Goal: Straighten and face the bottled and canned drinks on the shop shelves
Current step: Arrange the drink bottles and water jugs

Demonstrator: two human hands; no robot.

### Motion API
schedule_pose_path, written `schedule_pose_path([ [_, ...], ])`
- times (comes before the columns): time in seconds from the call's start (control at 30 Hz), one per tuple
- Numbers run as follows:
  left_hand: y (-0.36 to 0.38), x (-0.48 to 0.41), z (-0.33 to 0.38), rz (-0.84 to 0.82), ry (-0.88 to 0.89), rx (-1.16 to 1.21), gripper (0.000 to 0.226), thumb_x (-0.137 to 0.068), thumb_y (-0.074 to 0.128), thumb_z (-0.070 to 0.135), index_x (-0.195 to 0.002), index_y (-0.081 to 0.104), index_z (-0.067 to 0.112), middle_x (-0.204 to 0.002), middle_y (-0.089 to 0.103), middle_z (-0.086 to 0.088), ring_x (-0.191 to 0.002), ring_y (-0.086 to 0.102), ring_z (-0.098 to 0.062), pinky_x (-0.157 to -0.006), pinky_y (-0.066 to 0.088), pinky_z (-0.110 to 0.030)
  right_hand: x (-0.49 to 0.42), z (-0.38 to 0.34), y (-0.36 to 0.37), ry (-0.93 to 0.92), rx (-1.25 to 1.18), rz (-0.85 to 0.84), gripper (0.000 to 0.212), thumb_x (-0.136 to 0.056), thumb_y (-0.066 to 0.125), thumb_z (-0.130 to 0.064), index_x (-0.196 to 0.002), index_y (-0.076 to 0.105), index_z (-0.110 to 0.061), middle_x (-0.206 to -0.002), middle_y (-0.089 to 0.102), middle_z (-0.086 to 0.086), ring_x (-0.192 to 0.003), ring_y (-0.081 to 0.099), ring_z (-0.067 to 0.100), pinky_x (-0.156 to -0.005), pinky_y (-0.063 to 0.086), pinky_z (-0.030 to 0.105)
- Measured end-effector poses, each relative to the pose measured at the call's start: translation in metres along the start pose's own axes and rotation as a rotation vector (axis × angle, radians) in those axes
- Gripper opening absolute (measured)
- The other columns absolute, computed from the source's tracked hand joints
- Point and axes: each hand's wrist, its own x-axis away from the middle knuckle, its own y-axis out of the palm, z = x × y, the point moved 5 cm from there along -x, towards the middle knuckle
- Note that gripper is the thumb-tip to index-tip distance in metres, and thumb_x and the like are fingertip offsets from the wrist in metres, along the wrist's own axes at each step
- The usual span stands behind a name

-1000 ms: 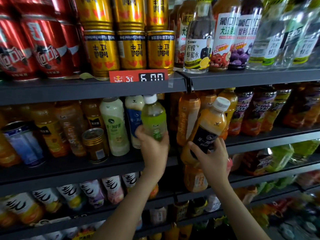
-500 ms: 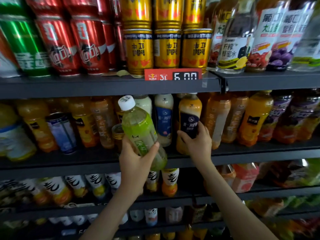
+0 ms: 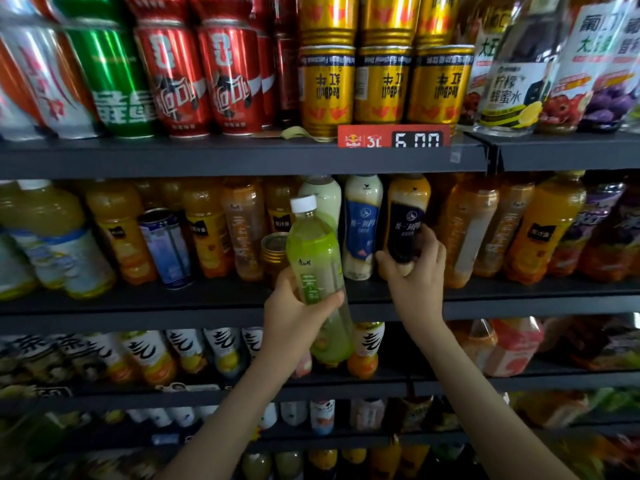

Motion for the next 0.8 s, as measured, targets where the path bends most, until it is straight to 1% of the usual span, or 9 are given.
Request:
schedule_pose_path([
  [0.03,0.003,0.000,0.000,-0.013,0.005,-0.013,0.049,-0.073,0.080,0.023,-0.113,0.053,0.028,-0.094,0.064,0.016,-0.080,0.060,0.010,-0.063,0.046,-0.009,0.008,-0.009,0.000,-0.005,-0.047,-0.085,0.070,-0.081,0.071,-0.033,-0.139,0.037,-0.015,-0.123,0.048,-0.003,-0.117,0.047,0.009,-0.091,0.040,0.016],
  [0.1,0.012,0.001,-0.001,-0.046,0.027,-0.047,0.049,-0.072,0.080,0.027,-0.112,0.054,0.030,-0.093,0.065,0.015,-0.081,0.061,0.007,-0.067,0.050,-0.016,0.026,-0.026,0.005,0.072,-0.139,-0.399,0.054,-0.076,0.068,-0.045,-0.124,0.046,-0.033,-0.109,0.055,-0.020,-0.102,0.055,-0.008,-0.083,0.047,0.011],
  [0.17,0.025,0.000,-0.002,-0.109,0.050,-0.090,0.050,-0.072,0.079,0.029,-0.115,0.054,0.027,-0.093,0.065,0.014,-0.083,0.061,0.003,-0.068,0.051,-0.021,0.040,-0.030,0.004,0.138,-0.160,-0.584,0.045,-0.075,0.070,-0.044,-0.115,0.051,-0.037,-0.103,0.058,-0.027,-0.094,0.055,-0.018,-0.075,0.046,0.006],
  [0.27,0.052,0.003,-0.001,-0.223,0.077,-0.132,0.046,-0.073,0.078,0.025,-0.110,0.051,0.029,-0.087,0.061,0.018,-0.076,0.058,0.009,-0.063,0.049,-0.015,0.041,-0.018,-0.018,0.227,-0.127,-0.502,0.044,-0.077,0.074,-0.038,-0.117,0.057,-0.027,-0.102,0.062,-0.023,-0.089,0.056,-0.019,-0.068,0.041,0.002],
  [0.37,0.089,0.014,0.003,-0.312,0.086,-0.180,0.046,-0.074,0.077,0.030,-0.106,0.045,0.037,-0.083,0.057,0.021,-0.078,0.059,-0.002,-0.064,0.050,-0.021,0.045,0.000,-0.052,0.313,-0.063,-0.426,0.035,-0.078,0.074,-0.036,-0.108,0.057,-0.031,-0.096,0.062,-0.022,-0.083,0.057,-0.017,-0.065,0.043,0.003],
  [0.43,0.114,0.026,0.008,-0.371,0.086,-0.198,0.045,-0.074,0.076,0.033,-0.104,0.043,0.038,-0.080,0.054,0.020,-0.075,0.057,-0.007,-0.063,0.048,-0.025,0.049,0.011,-0.078,0.353,-0.018,-0.367,0.037,-0.076,0.075,-0.041,-0.107,0.058,-0.033,-0.096,0.064,-0.020,-0.085,0.060,-0.011,-0.068,0.048,0.007],
  [0.53,0.150,0.049,0.022,-0.445,0.088,-0.192,0.046,-0.073,0.075,0.036,-0.108,0.047,0.033,-0.079,0.056,0.018,-0.070,0.054,0.000,-0.060,0.047,-0.024,0.054,0.028,-0.120,0.389,-0.005,-0.284,0.038,-0.072,0.077,-0.044,-0.104,0.064,-0.029,-0.094,0.069,-0.015,-0.086,0.064,-0.003,-0.075,0.054,0.022],
  [0.67,0.202,0.080,0.043,-0.515,0.135,-0.174,0.049,-0.070,0.077,0.039,-0.109,0.048,0.033,-0.081,0.062,0.014,-0.071,0.059,0.000,-0.057,0.046,-0.020,0.057,0.047,-0.181,0.409,-0.058,-0.213,0.030,-0.072,0.079,-0.038,-0.098,0.068,-0.029,-0.087,0.070,-0.017,-0.084,0.065,-0.002,-0.074,0.053,0.022],
  [0.8,0.274,0.112,0.057,-0.529,0.184,-0.192,0.044,-0.072,0.074,0.046,-0.104,0.044,0.041,-0.082,0.064,0.012,-0.075,0.063,-0.007,-0.066,0.053,-0.029,0.056,0.077,-0.256,0.412,-0.097,-0.159,0.024,-0.072,0.080,-0.032,-0.093,0.070,-0.027,-0.090,0.073,-0.009,-0.085,0.068,0.007,-0.076,0.056,0.028],
])
